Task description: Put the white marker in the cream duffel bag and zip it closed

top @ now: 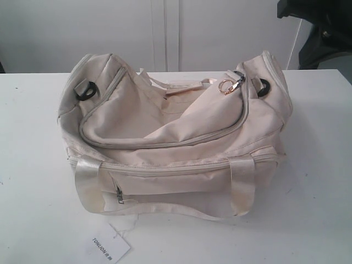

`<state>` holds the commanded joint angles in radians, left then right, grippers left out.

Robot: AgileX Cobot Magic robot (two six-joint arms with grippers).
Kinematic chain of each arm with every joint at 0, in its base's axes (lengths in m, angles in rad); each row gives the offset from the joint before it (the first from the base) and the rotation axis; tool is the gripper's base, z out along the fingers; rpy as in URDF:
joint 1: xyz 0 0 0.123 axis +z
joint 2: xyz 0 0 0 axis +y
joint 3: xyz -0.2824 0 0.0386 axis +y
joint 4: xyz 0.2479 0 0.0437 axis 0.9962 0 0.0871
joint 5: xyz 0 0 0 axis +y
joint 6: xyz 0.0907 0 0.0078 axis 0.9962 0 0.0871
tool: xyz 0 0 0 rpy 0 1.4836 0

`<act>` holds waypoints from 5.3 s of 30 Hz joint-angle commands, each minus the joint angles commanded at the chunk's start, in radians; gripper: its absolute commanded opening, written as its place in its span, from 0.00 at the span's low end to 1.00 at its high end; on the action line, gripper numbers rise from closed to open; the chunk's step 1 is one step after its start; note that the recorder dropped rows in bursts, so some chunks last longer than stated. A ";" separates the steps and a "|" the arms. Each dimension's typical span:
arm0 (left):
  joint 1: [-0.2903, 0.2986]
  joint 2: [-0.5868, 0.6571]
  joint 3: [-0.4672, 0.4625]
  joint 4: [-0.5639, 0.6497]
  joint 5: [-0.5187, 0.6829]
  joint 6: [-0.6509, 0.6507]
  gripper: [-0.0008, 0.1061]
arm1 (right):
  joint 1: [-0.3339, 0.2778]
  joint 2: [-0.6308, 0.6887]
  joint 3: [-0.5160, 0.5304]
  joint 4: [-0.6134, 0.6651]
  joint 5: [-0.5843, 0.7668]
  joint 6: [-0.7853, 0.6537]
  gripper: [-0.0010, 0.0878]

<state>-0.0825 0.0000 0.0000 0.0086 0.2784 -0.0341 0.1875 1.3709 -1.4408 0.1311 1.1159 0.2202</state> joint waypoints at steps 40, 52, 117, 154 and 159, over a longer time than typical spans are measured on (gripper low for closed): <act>0.000 0.000 0.000 0.000 -0.006 0.010 0.01 | 0.000 0.000 0.000 0.000 0.000 0.000 0.01; 0.000 0.000 0.000 0.000 -0.006 0.010 0.01 | 0.000 -0.012 0.000 -0.040 -0.016 -0.017 0.01; 0.000 0.000 0.000 0.000 -0.006 0.010 0.01 | 0.000 -1.090 0.803 -0.052 -0.358 -0.349 0.01; 0.000 0.000 0.000 0.000 -0.006 0.010 0.01 | 0.000 -1.354 1.306 -0.051 -0.691 -0.348 0.01; 0.000 0.000 0.000 0.000 -0.006 0.010 0.01 | 0.000 -1.371 1.347 -0.051 -0.702 -0.348 0.01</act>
<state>-0.0825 0.0000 0.0000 0.0086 0.2729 -0.0241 0.1875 0.0000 -0.0941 0.0797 0.4137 -0.1283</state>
